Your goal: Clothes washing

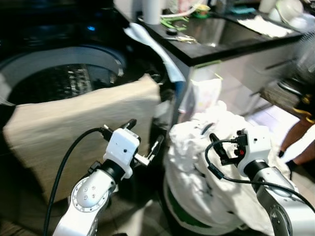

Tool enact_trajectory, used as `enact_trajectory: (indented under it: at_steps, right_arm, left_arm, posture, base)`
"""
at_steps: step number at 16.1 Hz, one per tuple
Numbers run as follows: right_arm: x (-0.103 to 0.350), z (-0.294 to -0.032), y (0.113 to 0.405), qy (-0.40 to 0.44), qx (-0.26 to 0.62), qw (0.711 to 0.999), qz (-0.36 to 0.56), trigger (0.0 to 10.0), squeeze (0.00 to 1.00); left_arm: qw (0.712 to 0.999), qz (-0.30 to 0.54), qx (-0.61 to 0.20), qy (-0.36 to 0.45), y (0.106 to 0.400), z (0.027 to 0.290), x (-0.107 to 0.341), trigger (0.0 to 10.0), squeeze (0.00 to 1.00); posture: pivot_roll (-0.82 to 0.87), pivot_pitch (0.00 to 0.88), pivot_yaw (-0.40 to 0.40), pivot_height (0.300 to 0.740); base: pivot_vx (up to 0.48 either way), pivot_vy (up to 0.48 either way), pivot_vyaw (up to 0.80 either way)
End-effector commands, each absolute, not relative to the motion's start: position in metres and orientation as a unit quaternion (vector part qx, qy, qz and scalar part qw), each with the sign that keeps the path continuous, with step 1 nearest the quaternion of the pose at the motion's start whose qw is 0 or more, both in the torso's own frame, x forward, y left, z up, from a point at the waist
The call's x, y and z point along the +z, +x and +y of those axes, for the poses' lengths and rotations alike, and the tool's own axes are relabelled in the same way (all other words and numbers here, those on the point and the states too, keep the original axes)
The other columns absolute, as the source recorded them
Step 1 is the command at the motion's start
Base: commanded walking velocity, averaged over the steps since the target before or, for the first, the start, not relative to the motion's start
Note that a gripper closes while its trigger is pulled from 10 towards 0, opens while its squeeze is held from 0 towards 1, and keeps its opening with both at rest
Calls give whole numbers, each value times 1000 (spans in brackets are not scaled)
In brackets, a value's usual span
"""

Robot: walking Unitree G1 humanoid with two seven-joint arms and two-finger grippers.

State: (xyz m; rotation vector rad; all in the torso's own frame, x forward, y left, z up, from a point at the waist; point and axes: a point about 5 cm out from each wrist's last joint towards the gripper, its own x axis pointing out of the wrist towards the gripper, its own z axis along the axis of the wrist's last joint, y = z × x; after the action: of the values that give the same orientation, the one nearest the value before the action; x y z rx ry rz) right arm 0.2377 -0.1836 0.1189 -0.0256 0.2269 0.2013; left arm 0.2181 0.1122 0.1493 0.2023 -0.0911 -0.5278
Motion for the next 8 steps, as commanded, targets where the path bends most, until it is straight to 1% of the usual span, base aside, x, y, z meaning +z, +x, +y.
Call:
enact_trajectory:
  at_steps: [1,2,4,5,6,8]
  right_arm:
    - [119,-182,240,-15,102,988,113,10000,0]
    - [116,-183,238,-22,102,987,122,10000,0]
    - [111,-188,236,-62,95,984,135,10000,0]
    - [106,-199,237,-77,63,983,151,10000,0]
    - [105,-203,238,-72,54,984,154,10000,0]
    - [106,-220,242,-56,-2,986,159,10000,776]
  left_arm:
    - [960,-52,-262,83,216,115,153,10000,0]
    - [957,-60,-275,62,214,113,155,10000,0]
    - [944,-61,-319,54,207,109,154,10000,0]
    - [934,-57,-348,65,202,105,152,10000,0]
    - [933,-52,-352,57,201,104,151,10000,0]
    - [934,-52,-351,38,202,102,154,10000,0]
  posture:
    - [-32,0,-55,719]
    - [-36,0,-48,719]
    - [-38,0,-40,719]
    - [-40,0,-33,719]
    - [-40,0,-33,719]
    - [-40,0,-25,719]
  base:
    - [0,0,0]
    - [0,0,0]
    - [0,0,0]
    - [0,0,0]
    - [0,0,0]
    - [0,0,0]
